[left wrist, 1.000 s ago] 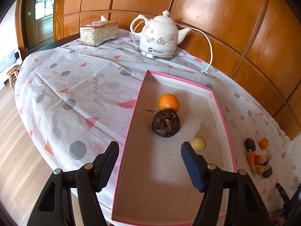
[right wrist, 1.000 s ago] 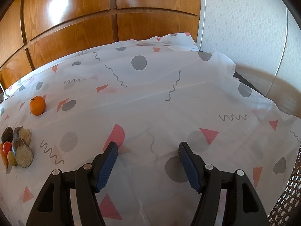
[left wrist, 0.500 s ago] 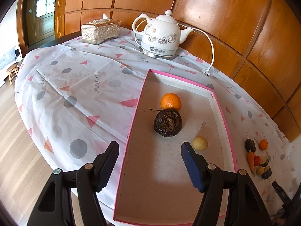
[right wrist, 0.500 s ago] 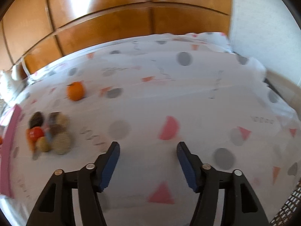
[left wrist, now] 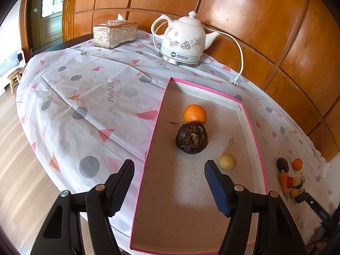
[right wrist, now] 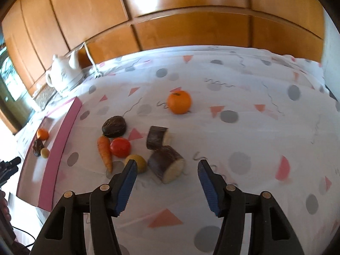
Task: Organize fruits
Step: 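Move the right gripper back toward the remaining fruit cluster, then close the right gripper on the large dark cylindrical yam slice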
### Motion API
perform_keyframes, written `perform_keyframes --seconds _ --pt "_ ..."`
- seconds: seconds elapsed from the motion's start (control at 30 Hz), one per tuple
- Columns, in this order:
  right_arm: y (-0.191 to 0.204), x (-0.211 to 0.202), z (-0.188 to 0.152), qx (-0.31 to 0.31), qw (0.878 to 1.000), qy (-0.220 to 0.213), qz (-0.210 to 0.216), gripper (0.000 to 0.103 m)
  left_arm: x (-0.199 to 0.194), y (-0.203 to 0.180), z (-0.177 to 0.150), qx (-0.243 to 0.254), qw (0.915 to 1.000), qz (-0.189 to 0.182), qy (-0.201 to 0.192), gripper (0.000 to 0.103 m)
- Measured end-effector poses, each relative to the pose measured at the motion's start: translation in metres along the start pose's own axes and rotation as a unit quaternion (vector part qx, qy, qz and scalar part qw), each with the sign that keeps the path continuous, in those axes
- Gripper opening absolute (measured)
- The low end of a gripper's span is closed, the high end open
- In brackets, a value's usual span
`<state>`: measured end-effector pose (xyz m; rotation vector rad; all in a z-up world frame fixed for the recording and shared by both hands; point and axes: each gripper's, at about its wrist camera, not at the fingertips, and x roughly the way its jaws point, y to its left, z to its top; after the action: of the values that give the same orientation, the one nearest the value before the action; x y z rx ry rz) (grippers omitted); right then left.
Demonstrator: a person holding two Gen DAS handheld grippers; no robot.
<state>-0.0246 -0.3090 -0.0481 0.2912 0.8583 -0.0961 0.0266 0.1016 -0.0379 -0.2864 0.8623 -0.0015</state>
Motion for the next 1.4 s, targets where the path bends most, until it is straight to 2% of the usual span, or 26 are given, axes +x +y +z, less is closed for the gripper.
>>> perform_keyframes --seconds 0.2,0.4,0.47,0.5,0.63,0.67,1.13,1.27,1.4 --pt "0.006 0.017 0.002 -0.028 0.999 0.019 -0.004 0.06 -0.003 0.006 0.0 -0.008 0.9999 0.007 -0.002 0.069" --pt "0.007 0.019 0.007 -0.038 0.999 0.021 0.013 0.06 -0.005 0.011 0.0 -0.016 0.9997 0.016 -0.005 0.069" --pt "0.007 0.019 0.006 -0.037 0.999 0.02 0.015 0.059 -0.007 0.012 0.0 -0.018 0.9996 0.02 -0.007 0.071" --pt "0.006 0.018 0.006 -0.036 0.999 0.019 0.016 0.055 -0.007 0.013 -0.001 -0.019 0.9995 0.023 -0.009 0.072" --pt "0.004 0.017 0.005 -0.027 0.999 0.017 0.019 0.049 -0.007 0.015 -0.001 -0.023 0.9993 0.027 -0.009 0.073" --pt "0.003 0.017 0.004 -0.026 0.999 0.016 0.019 0.044 -0.007 0.015 -0.001 -0.024 0.9993 0.028 -0.008 0.073" --pt "-0.004 -0.006 -0.003 0.003 1.0 -0.013 0.009 0.043 -0.008 0.029 -0.004 -0.059 0.9976 0.036 -0.005 0.075" --pt "-0.002 -0.022 0.001 0.004 0.999 -0.025 0.025 0.043 -0.007 0.03 -0.004 -0.061 0.9975 0.035 -0.004 0.075" --pt "0.018 -0.031 0.006 -0.018 0.998 -0.025 0.06 0.043 -0.006 0.032 -0.005 -0.063 0.9974 0.035 -0.005 0.075"
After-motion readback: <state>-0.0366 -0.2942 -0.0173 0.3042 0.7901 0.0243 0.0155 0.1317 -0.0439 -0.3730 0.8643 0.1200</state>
